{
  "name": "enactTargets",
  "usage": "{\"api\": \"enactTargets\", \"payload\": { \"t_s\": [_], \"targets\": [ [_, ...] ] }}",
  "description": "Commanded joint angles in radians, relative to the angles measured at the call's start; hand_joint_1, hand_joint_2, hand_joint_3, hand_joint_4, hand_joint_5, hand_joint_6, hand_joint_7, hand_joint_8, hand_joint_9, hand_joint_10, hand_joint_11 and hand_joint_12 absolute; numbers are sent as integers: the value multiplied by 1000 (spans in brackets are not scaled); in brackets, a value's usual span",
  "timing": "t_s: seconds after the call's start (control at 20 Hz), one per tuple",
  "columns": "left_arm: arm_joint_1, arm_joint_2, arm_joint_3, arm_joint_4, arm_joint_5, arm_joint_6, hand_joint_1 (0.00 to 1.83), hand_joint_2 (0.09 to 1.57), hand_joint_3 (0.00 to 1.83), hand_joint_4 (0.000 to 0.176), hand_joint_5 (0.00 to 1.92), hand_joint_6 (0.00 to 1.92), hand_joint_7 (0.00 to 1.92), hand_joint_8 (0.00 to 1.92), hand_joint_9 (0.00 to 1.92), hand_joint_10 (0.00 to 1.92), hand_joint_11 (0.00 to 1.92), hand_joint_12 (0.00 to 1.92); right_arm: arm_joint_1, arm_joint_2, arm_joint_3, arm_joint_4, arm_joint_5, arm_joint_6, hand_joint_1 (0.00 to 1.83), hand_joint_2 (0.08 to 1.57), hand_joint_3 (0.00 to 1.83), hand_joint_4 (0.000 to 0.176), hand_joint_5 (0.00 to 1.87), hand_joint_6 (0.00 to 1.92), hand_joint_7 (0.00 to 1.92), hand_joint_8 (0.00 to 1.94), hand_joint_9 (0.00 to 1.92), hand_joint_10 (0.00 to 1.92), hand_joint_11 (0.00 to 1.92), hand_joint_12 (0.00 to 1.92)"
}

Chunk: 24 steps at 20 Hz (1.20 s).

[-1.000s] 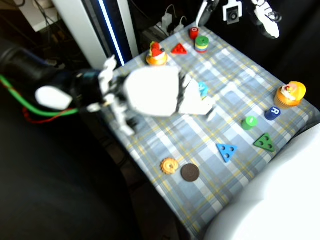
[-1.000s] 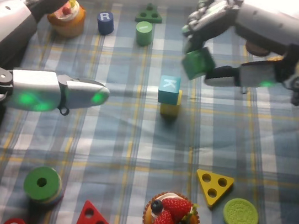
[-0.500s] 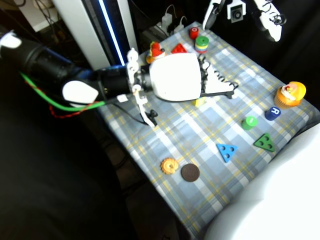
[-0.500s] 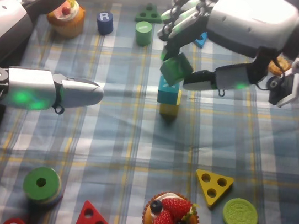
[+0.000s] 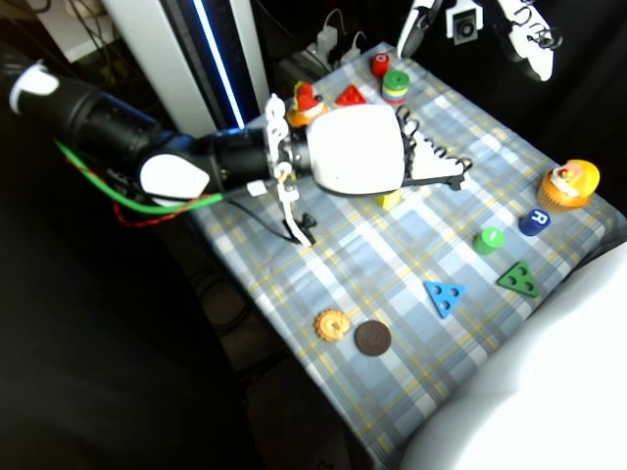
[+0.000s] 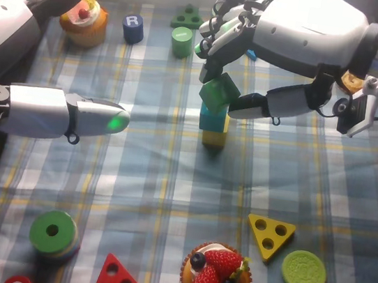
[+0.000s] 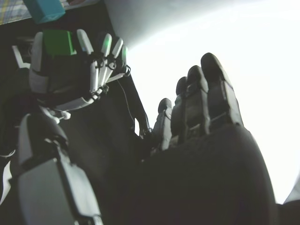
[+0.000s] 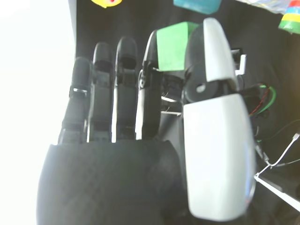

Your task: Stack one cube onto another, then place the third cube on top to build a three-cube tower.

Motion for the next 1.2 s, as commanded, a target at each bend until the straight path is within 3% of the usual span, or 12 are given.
{"api": "enactTargets", "payload": {
  "t_s": [0.0,0.2,0.7,0.85,0.9,0.95,1.05,1.15],
  "targets": [
    [-7,4,3,28,-115,-8,747,746,0,176,39,1,102,0,128,0,0,469,18,-4,3,36,92,3,1174,1075,1,0,1062,838,814,6,585,4,0,995],
    [-8,4,3,29,-115,-8,714,751,1,176,50,3,110,1,139,1,2,486,17,-11,9,35,82,3,1153,1088,0,0,1033,893,757,0,529,3,0,952],
    [-8,3,3,29,-117,-8,710,755,0,176,54,1,111,0,136,0,0,457,17,-10,8,27,81,22,1104,1092,0,0,1016,921,701,6,569,9,0,1228],
    [-8,3,3,29,-117,-8,717,754,0,176,66,5,123,5,147,4,5,464,17,-9,8,20,81,30,1097,1095,1,0,1007,935,665,2,537,1,0,1142],
    [-8,2,3,29,-117,-8,721,755,0,176,67,5,125,5,147,4,6,466,17,-9,8,17,81,33,1102,1001,0,0,858,422,634,0,509,4,0,1053],
    [-8,2,3,29,-117,-8,716,755,0,176,62,2,121,3,143,2,1,465,17,-9,8,16,81,35,1109,975,0,0,878,172,619,6,496,5,0,1041],
    [-8,2,3,29,-117,-8,717,756,0,176,64,2,133,6,157,7,15,471,17,-9,8,16,81,36,1139,945,0,0,865,13,565,0,447,0,0,911],
    [-9,2,3,29,-117,-8,720,751,0,176,63,2,135,5,161,7,16,466,17,-9,8,16,81,37,1144,936,0,0,833,5,562,0,454,3,0,948]
  ]
}}
